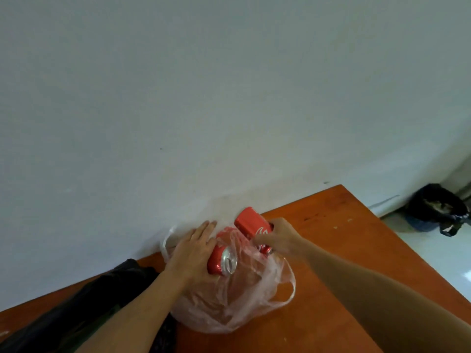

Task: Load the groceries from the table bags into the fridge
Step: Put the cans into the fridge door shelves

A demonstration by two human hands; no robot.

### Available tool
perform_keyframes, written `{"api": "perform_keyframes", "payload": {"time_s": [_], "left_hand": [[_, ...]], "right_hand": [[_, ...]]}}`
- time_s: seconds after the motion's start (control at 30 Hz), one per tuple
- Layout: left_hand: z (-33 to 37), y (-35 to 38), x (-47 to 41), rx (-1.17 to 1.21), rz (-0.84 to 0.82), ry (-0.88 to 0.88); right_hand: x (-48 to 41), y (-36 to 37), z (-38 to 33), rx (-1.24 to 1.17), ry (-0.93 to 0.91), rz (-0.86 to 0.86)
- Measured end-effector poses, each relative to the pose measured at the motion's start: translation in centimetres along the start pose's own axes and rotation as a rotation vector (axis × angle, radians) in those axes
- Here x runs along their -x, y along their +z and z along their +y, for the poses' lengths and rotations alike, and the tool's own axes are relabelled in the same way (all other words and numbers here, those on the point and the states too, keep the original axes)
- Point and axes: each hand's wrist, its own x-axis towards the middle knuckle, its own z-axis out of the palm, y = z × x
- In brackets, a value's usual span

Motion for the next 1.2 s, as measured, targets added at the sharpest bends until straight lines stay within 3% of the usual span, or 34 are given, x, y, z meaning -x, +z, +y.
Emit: {"api": "perform_keyframes", "payload": {"time_s": [0.2,0.37,0.53,0.8,1.2], "left_hand": [[6.3,-4.9,0.7,0.145,-0.028,-0.004],[15.8,-8.5,2.0,0.073,0.034,0.122],[28.9,-11.7,3.5,-0.014,0.098,0.362],[49.5,-16.1,3.0,0.056,0.252,0.732],[81.0,-17.8,-4.8,0.060,0.286,1.143]], "right_hand": [[8.8,-5.0,2.7,0.178,-0.047,0.236],[21.2,-9.2,8.0,0.225,-0.045,0.431],[35.6,-13.0,14.5,0.216,0.075,0.633],[55.6,-21.2,24.0,0.278,0.337,0.944],[73.4,-32.2,41.9,0.113,0.639,1.207]]}}
